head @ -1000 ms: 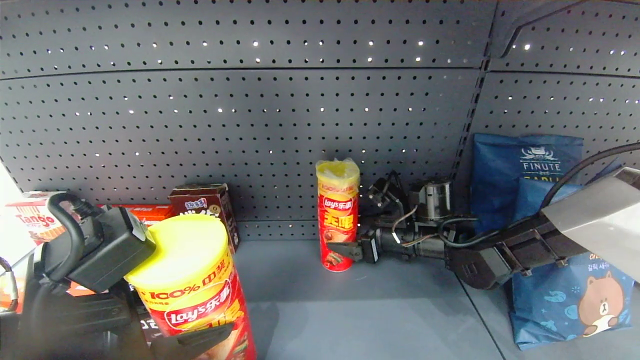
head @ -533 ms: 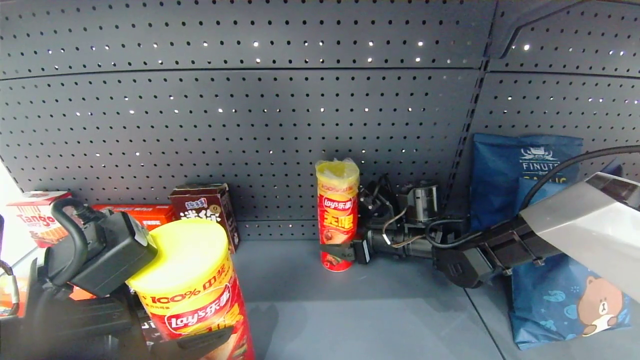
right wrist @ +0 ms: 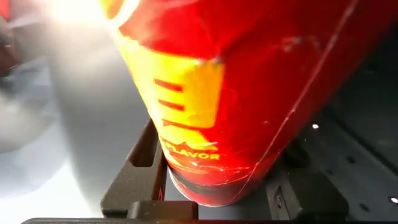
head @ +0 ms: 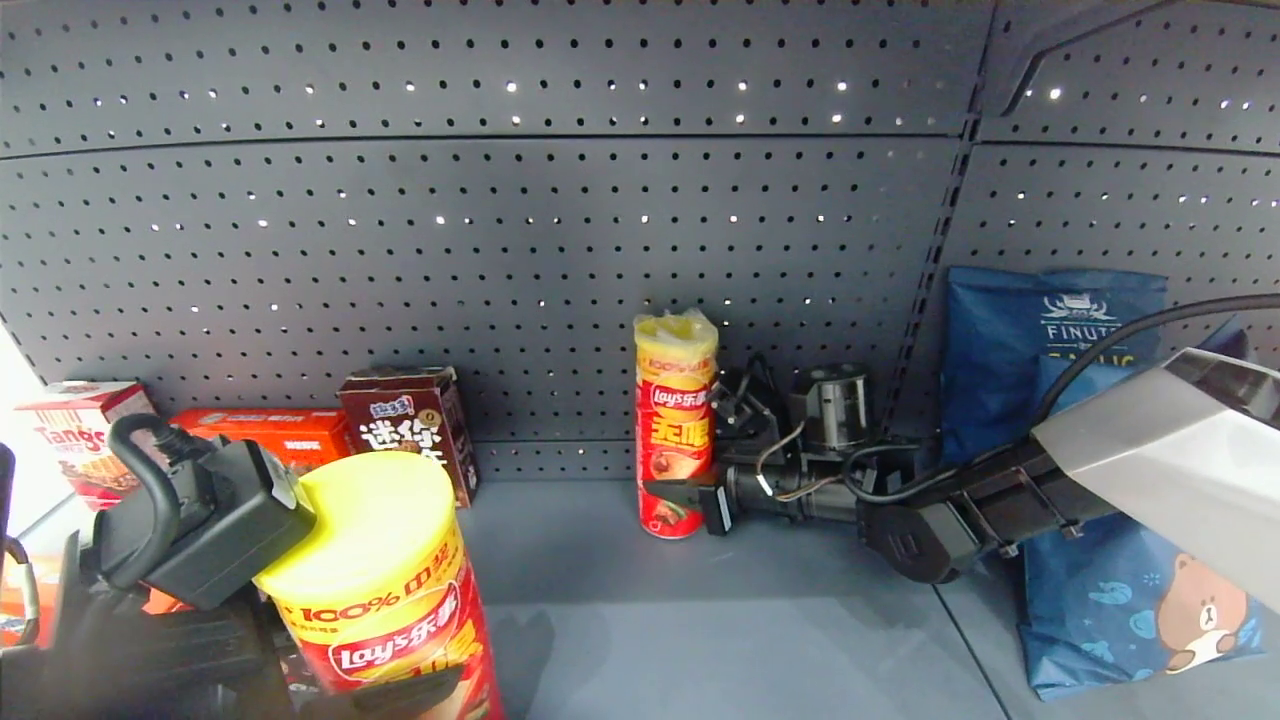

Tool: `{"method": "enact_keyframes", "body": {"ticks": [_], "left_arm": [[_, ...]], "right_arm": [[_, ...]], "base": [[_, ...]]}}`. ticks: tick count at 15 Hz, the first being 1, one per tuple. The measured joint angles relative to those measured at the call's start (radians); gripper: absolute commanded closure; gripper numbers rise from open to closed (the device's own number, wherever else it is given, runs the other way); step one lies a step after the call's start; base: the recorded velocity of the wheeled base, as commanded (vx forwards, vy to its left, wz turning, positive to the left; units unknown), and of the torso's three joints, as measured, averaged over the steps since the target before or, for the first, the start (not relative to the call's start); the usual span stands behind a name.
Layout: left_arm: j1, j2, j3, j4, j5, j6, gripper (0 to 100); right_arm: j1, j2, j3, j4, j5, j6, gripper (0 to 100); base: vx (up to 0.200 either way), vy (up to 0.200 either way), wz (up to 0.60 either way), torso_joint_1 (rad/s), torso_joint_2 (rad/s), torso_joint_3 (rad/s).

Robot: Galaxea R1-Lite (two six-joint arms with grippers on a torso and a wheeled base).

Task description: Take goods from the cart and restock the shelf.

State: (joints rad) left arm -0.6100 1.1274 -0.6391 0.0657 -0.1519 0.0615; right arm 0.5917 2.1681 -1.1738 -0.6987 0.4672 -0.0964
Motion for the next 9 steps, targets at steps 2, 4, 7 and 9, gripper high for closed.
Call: {"method": "enact_keyframes", "body": {"ticks": [2,4,7,9], "left_arm": [[0.001,-0.010,0.011,0.000,0.000,0.000,100],[0.001,-0.015,0.011,0.000,0.000,0.000,100],[-0.001,-0.019,0.007,0.000,0.001,0.000,100],[-0.003,-0.019,0.004,0.000,0.001,0.000,100]], "right_arm": [[0.011,-0.034,0.030,0.000,0.000,0.000,100],[0.017,-0.087,0.079,0.007,-0.005,0.001,100],[0.023,-0.173,0.139,0.007,-0.027,0.003,100],[0.036,-0.227,0.179,0.005,-0.031,0.005,100]], "base": [[0.000,0.000,0.00,0.000,0.00,0.000],[0.000,0.000,0.00,0.000,0.00,0.000],[0.000,0.000,0.00,0.000,0.00,0.000],[0.000,0.000,0.00,0.000,0.00,0.000]]}}
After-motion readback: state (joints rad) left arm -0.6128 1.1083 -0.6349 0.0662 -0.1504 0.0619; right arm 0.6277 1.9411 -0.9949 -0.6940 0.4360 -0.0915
